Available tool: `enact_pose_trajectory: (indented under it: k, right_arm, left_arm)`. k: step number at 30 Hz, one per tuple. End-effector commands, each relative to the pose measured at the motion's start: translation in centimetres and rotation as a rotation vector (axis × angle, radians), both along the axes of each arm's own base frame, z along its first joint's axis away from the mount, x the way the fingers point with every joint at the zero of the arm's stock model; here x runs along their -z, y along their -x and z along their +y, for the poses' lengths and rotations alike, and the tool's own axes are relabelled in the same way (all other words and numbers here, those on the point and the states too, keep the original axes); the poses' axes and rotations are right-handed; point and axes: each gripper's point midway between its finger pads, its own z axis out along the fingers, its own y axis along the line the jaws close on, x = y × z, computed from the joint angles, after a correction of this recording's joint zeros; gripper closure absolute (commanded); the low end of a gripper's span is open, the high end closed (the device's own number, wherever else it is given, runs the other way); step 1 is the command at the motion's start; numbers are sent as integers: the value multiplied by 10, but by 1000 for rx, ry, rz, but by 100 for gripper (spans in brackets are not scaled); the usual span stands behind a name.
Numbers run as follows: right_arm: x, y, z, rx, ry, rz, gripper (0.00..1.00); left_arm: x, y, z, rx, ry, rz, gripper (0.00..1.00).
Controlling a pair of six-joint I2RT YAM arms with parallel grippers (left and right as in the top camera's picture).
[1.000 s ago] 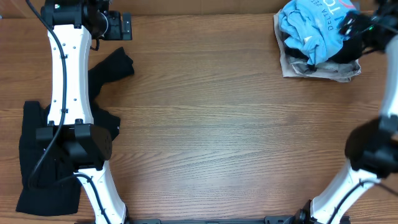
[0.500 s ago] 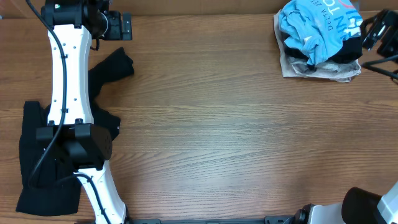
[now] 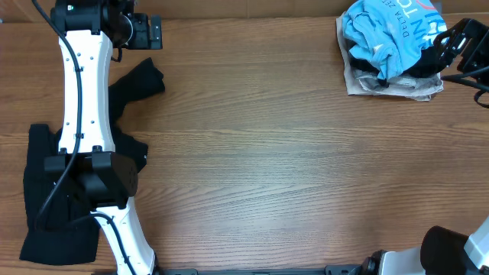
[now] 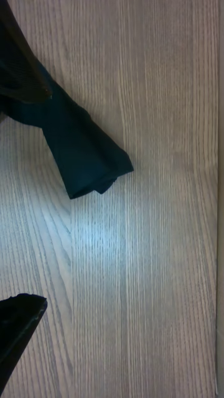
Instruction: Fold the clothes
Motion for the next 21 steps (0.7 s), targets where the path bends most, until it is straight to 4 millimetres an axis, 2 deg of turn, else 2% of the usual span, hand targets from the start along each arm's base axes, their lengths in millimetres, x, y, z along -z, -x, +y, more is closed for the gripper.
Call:
enact_pose_trajectory:
  k: [1,6,13,21]
  right_arm:
    - [0,-1,3,-8,-9,-1,0]
    - [-14,4,14,-20,66,-44,0]
    - [-44,-9,43,-79,161,-225,0]
    - [-39,-4,74,-178,133,-421,0]
  left_arm:
    - [0,-3,1,-9,7,-7,0]
    - [0,-3,1,-9,7,-7,0]
    - [0,-3,1,-9,7,-7,0]
    - [0,-3,1,-9,7,-7,0]
